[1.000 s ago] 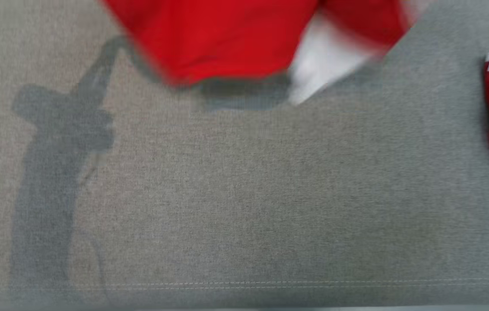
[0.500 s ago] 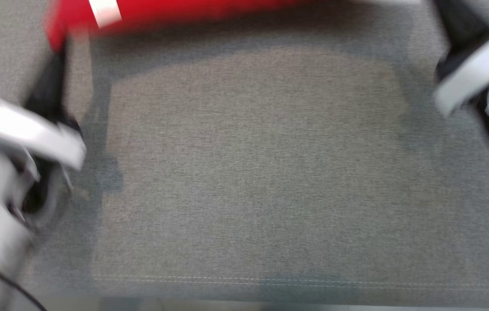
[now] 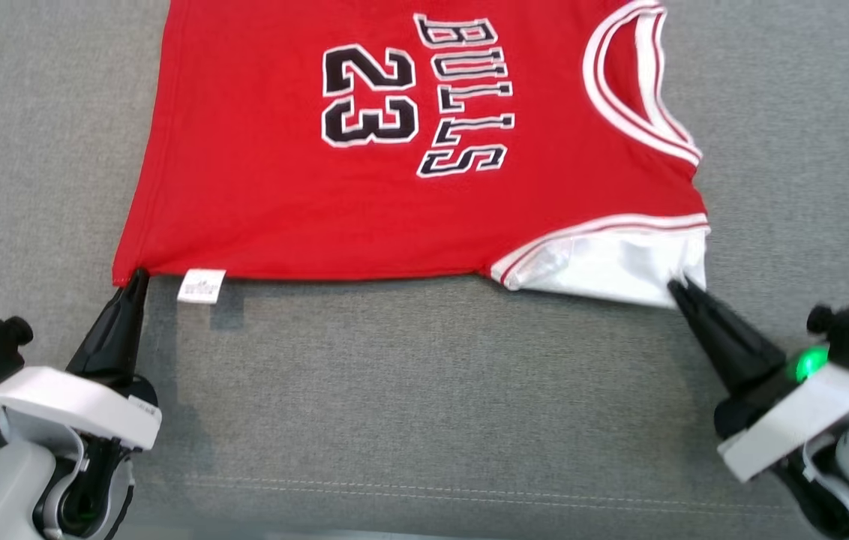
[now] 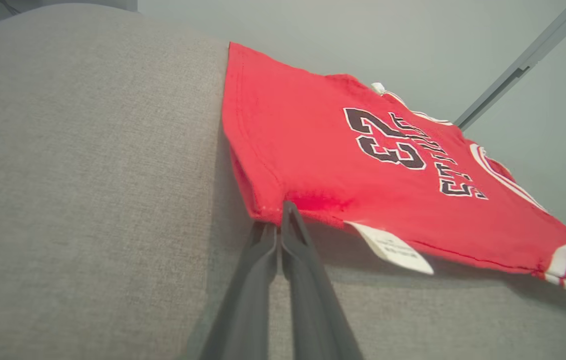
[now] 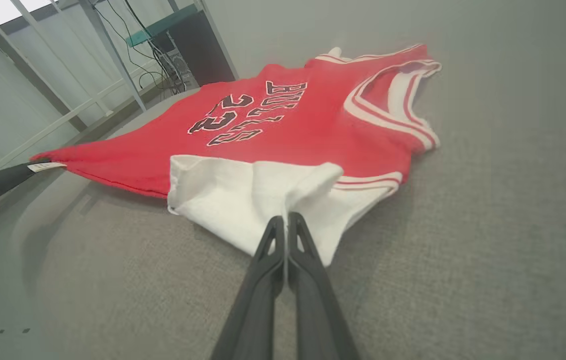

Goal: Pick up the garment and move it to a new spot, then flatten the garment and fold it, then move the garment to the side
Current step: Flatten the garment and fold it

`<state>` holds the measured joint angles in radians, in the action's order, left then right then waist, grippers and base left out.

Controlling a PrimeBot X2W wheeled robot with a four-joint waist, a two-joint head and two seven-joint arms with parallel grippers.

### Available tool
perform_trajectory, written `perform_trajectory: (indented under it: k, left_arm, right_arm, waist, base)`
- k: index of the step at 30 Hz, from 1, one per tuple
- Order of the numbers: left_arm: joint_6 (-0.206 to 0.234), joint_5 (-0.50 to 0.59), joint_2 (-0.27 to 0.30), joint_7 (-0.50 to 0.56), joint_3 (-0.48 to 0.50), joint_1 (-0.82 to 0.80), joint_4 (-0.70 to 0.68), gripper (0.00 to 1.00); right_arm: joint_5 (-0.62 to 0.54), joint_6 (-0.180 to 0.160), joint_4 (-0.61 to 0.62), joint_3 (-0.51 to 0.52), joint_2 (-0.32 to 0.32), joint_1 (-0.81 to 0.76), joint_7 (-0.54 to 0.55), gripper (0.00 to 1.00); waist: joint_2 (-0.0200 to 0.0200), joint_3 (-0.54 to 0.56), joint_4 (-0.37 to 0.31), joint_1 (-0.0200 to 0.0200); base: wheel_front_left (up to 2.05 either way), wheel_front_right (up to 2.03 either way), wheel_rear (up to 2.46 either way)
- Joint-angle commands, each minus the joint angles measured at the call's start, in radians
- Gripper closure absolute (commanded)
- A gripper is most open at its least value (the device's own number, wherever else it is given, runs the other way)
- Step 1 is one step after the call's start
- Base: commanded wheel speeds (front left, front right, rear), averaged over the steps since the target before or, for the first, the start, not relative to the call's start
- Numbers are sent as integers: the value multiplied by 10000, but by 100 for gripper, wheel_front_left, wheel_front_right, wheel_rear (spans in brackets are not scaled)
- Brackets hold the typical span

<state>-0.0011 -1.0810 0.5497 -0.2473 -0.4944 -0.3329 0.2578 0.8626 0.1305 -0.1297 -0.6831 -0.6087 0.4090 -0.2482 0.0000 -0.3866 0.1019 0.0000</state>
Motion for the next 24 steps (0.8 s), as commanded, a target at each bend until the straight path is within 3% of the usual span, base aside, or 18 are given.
perform_trajectory:
  k: [1, 8, 9, 10, 12, 19, 24]
  left_arm:
    - [159, -81, 497, -50, 484, 4, -265, 100]
    - [602, -321, 688, 308, 547, 464, -720, 100]
    - [650, -338, 701, 377, 531, 480, -731, 100]
    - [866, -654, 689, 819, 299, 1222, -959, 2]
    - [967, -670, 679, 835, 232, 1481, -1072, 0]
    - [1919, -27, 786, 286, 231, 2376, -1549, 0]
    - [2794, 1071, 928, -67, 685, 2631, -2404, 0]
  right_arm:
    - [-134, 2, 322, 159, -19, -641, -132, 100]
    - [-1211, 2, 350, 624, 720, -1455, -134, 100]
    - [-1475, 2, 344, 506, 711, -1394, -134, 96]
    - [-3559, 2, -156, -403, 207, -1484, -135, 0]
    - [-3767, 2, -298, -399, 202, -1638, -135, 0]
    - [-4560, 2, 249, 0, 52, -2694, -135, 0]
    - [-4350, 2, 883, 2519, 818, -3812, -135, 0]
  waist:
    - [0, 124, -139, 0]
    - [0, 225, -487, 0]
    - [0, 237, -517, 0]
    - [0, 803, -594, 0]
    - [0, 988, -525, 0]
    - [0, 1722, -206, 0]
    - [0, 2204, -57, 0]
  base:
    - [0, 0, 0]
    - [0, 0, 0]
    - [0, 0, 0]
    - [0, 0, 0]
    - [0, 0, 0]
    - [0, 0, 0]
    - [0, 0, 0]
